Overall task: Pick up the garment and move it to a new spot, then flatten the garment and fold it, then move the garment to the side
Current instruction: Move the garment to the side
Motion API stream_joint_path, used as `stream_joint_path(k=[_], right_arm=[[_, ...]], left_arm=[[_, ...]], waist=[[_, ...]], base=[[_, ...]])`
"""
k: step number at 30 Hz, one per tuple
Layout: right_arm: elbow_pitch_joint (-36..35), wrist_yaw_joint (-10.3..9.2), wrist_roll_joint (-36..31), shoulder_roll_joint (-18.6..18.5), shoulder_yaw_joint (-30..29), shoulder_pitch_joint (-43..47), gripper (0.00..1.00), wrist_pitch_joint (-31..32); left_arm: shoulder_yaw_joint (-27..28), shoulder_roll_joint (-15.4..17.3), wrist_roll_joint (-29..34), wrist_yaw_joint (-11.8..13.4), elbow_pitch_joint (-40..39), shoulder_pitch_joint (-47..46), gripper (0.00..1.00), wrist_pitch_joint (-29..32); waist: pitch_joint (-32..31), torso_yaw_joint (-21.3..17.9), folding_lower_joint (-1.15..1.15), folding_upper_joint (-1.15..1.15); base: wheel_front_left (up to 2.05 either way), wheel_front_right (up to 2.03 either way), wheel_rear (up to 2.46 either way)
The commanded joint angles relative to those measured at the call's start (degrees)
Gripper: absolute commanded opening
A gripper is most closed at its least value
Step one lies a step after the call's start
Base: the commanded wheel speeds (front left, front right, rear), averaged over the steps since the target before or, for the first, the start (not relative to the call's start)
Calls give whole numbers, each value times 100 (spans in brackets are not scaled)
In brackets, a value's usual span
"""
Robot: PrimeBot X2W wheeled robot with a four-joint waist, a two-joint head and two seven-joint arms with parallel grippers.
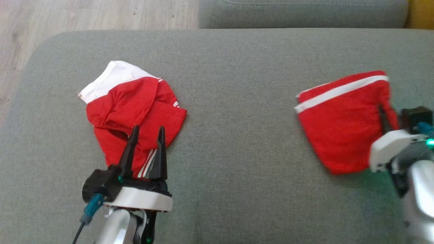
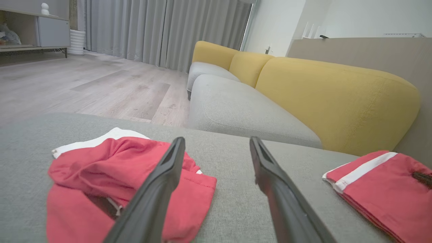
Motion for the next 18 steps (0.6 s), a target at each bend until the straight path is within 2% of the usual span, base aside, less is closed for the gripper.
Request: stream_joint_path(k=[1,2,3,6,9,13,18], right_arm=[[-243,-4,42,-373,106,-47,0,84],[-249,-4,58,-551,88,-52,0,139],[-249,-4,58,-551,88,-52,0,139],[-194,-4,49,-1089,-47,-86,0,261],[-79,-4,29,-1453,-326,-159,0,339],[-59,-4,-116,-1611,-740,-260,0,440],[-47,-4,-262,-1550,-1054,-337,0,455]], left_arm=[[215,26,-32,29,-221,-106,100,-45],[224,26,-29,29,-241,-108,100,-45],[224,26,-29,29,-241,-108,100,-45],[223,26,-15,18,-300,-142,100,-45],[211,26,-3,-1,-335,-194,100,-45],[212,26,13,-25,-345,-265,100,-45],[226,26,30,-55,-318,-344,100,-45]], waist=[[21,-13,1,0],[52,-19,1,0],[52,-19,1,0],[175,-22,1,0],[305,-15,1,0],[463,-1,1,0],[578,18,1,0]], base=[[0,0,0],[0,0,0],[0,0,0],[0,0,0],[0,0,0],[0,0,0],[0,0,0]])
